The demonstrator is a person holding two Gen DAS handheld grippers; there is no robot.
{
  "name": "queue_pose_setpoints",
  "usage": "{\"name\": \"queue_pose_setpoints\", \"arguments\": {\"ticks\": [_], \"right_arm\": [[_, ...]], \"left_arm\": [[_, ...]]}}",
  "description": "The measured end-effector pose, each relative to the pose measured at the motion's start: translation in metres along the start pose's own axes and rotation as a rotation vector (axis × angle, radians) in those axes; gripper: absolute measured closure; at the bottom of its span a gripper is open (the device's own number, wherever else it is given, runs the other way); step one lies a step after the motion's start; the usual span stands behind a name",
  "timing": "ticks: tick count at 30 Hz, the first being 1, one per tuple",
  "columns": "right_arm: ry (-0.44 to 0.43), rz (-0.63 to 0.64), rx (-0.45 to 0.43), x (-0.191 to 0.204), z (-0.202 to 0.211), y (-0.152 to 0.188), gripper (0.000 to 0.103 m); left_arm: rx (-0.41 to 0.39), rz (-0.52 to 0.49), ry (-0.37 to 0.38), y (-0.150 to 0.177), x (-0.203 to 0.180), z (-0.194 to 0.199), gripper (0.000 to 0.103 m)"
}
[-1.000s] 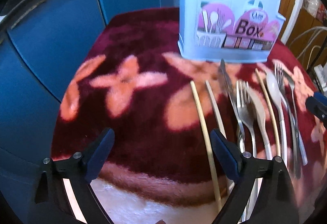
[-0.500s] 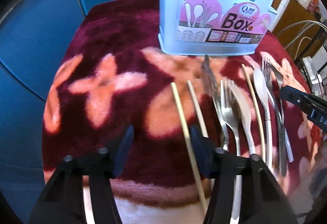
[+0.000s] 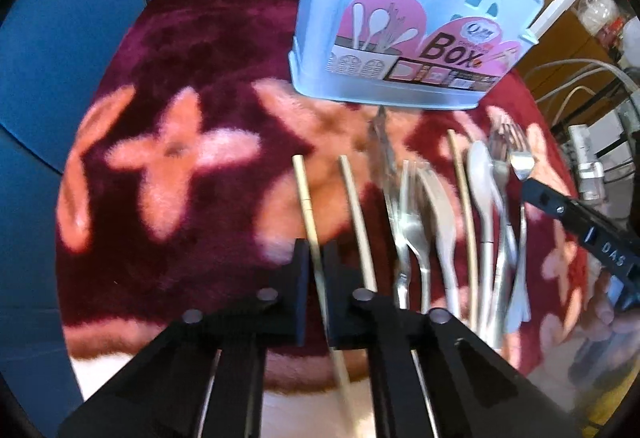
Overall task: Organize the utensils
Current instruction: 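Lift the chopstick with the left gripper while the right gripper carries the fork over the holder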
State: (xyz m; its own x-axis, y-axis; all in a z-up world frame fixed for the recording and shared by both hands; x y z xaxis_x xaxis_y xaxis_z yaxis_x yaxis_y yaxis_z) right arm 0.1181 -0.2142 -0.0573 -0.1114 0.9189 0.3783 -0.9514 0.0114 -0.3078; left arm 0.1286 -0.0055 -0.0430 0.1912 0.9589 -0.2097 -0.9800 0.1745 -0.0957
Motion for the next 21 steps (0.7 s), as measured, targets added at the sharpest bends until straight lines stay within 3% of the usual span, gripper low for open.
{"name": "queue_pose_setpoints", "arguments": {"ticks": [4, 8, 14, 21], "right_arm": [[-0.011, 0.01, -0.039, 0.001, 0.012, 0.006, 0.1], [-0.036, 0.02, -0.103, 0.002, 0.028, 0.013, 0.1], [-0.053, 0.043, -0.217, 0.009, 0.052, 0.022, 0.1], [-0.001, 0.097, -0.392, 0.024, 0.088, 0.033, 0.1]], "left_arm": [[-0.024, -0.007, 0.035, 0.01, -0.001, 0.005, 0.1], [-0.097, -0.024, 0.061, 0.019, -0.005, 0.02, 0.1], [-0.256, -0.039, 0.09, 0.033, -0.015, 0.059, 0.1], [-0.422, -0.028, 0.106, 0.032, -0.02, 0.096, 0.1]]}}
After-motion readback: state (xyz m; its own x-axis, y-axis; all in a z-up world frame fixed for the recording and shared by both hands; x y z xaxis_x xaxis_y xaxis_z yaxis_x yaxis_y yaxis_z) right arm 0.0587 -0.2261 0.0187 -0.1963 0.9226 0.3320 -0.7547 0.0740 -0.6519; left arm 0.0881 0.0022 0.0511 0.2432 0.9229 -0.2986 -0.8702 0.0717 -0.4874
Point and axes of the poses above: each gripper's, at about its wrist camera, not at the fingertips, and z roughly against the way its jaws point, x to its left, y to its underside, the point moved 3 cm from there along -z, roughly the way its jaws point, and after that the axes turned 14 degrees about x, right-handed, at the moved point
